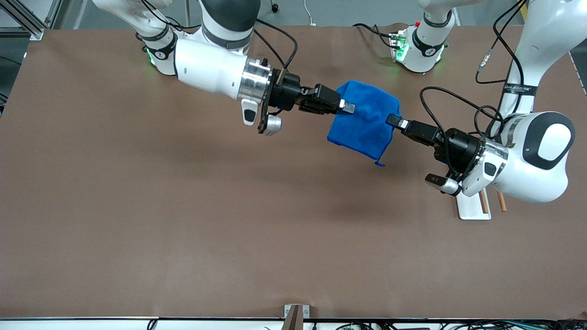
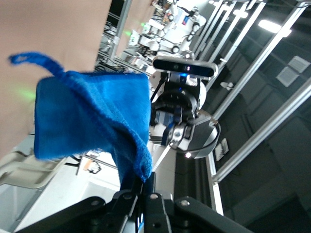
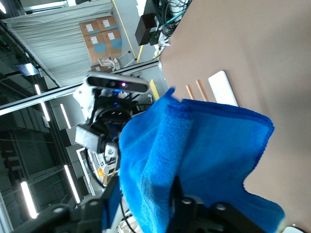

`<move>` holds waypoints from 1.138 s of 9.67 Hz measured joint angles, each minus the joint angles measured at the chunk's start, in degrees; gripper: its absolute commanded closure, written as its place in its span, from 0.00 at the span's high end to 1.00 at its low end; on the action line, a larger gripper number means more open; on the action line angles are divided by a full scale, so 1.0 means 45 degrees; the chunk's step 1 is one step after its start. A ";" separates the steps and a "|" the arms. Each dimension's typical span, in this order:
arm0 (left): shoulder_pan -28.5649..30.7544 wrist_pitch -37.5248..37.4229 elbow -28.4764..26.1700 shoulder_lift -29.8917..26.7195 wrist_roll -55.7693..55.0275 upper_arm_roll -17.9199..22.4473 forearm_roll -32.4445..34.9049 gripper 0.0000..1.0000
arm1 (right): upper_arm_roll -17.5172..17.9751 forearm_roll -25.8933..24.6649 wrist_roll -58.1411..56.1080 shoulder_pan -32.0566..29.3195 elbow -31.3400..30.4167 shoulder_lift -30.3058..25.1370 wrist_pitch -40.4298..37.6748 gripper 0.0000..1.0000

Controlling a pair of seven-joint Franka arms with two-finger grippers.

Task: Right arm passes towel to left arm to hang
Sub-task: 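Open the right gripper and withdraw it while the left gripper holds towel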

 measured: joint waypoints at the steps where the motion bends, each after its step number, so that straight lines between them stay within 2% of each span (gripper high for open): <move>1: -0.0007 0.0000 0.0381 -0.0008 -0.0336 -0.0002 0.0424 0.00 | -0.0041 -0.0893 -0.0058 -0.0594 -0.0230 -0.0004 -0.0880 1.00; 2: -0.0016 0.0004 0.0702 -0.0015 -0.0580 -0.0002 0.0833 0.00 | -0.0234 -0.2124 -0.0075 -0.1301 -0.0314 -0.0032 -0.2346 1.00; 3: -0.0030 0.0051 0.0966 -0.0020 -0.0742 -0.0003 0.1332 0.00 | -0.0829 -0.3326 -0.0115 -0.1817 -0.0304 -0.0136 -0.3906 1.00; 5: -0.0039 0.0555 0.1404 -0.0024 -0.1040 -0.0002 0.3003 0.00 | -0.2741 -0.6175 -0.0151 -0.2023 -0.0285 -0.0596 -0.6344 1.00; 6: -0.0034 0.0886 0.1523 -0.0028 -0.1145 0.0005 0.3925 0.00 | -0.3488 -0.8033 -0.0108 -0.2019 -0.0282 -0.0823 -0.7200 1.00; 7: -0.0057 0.1267 0.1661 -0.0030 -0.1333 -0.0002 0.5071 0.00 | -0.4200 -0.9689 -0.0050 -0.2011 -0.0300 -0.1040 -0.7820 1.00; 8: -0.0105 0.1572 0.1876 -0.0047 -0.1560 -0.0044 0.6458 0.00 | -0.4960 -1.0837 -0.0037 -0.2004 -0.0306 -0.1203 -0.8112 1.00; 10: -0.0176 0.1874 0.2239 -0.0170 -0.2278 -0.0100 0.8673 0.00 | -0.6541 -1.2315 -0.0053 -0.2031 -0.0290 -0.1533 -0.8211 1.00; 11: -0.0183 0.1973 0.2348 -0.0308 -0.2609 -0.0102 0.9716 0.00 | -0.7215 -1.2707 -0.0056 -0.2029 -0.0283 -0.1775 -0.8227 1.00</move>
